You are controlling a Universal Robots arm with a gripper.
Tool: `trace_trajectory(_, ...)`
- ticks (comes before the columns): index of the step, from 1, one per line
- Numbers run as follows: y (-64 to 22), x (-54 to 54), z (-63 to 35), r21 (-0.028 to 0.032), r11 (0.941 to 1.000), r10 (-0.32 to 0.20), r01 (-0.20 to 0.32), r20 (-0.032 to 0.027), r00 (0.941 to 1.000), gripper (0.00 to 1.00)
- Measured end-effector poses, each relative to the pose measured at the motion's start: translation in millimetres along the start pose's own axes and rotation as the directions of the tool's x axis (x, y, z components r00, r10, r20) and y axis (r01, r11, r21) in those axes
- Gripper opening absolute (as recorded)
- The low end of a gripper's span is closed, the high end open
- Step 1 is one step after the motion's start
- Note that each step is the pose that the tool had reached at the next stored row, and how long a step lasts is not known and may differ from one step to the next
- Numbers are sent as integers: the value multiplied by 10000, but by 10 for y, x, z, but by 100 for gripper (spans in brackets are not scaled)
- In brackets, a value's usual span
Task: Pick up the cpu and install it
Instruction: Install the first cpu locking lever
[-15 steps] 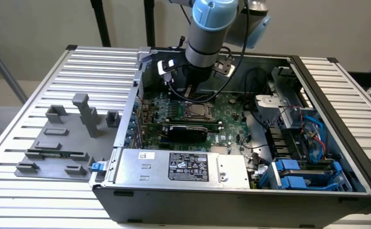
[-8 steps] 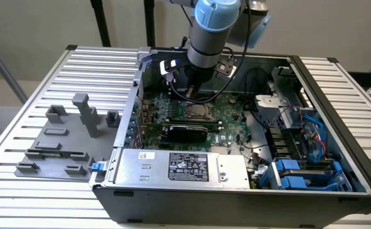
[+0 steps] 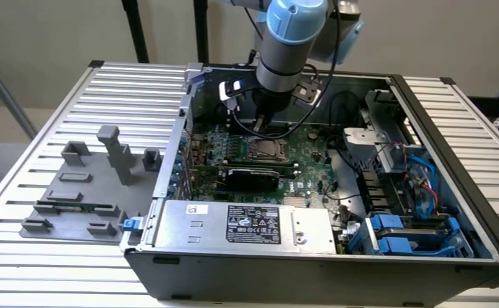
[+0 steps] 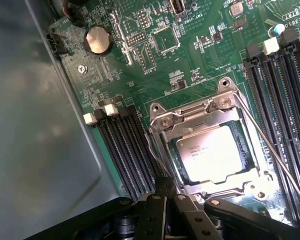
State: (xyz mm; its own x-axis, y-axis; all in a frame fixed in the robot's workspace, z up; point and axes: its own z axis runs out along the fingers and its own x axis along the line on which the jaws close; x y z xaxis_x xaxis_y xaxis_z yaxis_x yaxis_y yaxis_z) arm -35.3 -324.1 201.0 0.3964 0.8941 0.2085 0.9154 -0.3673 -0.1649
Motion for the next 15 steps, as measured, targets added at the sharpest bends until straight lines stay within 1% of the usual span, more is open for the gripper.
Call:
trace_trajectory(9,93,39,-2,-17,9999,160,-160,-20,9999,11)
trace_trajectory(10,100,42,-3,-11,9998,173,-173,-18,9998,11)
trace_trajectory(13,110,42,-4,32,9998,203,-203,-2,9998,11)
trace_trajectory(15,110,39,-5,42,9997,220,-220,4,9998,11)
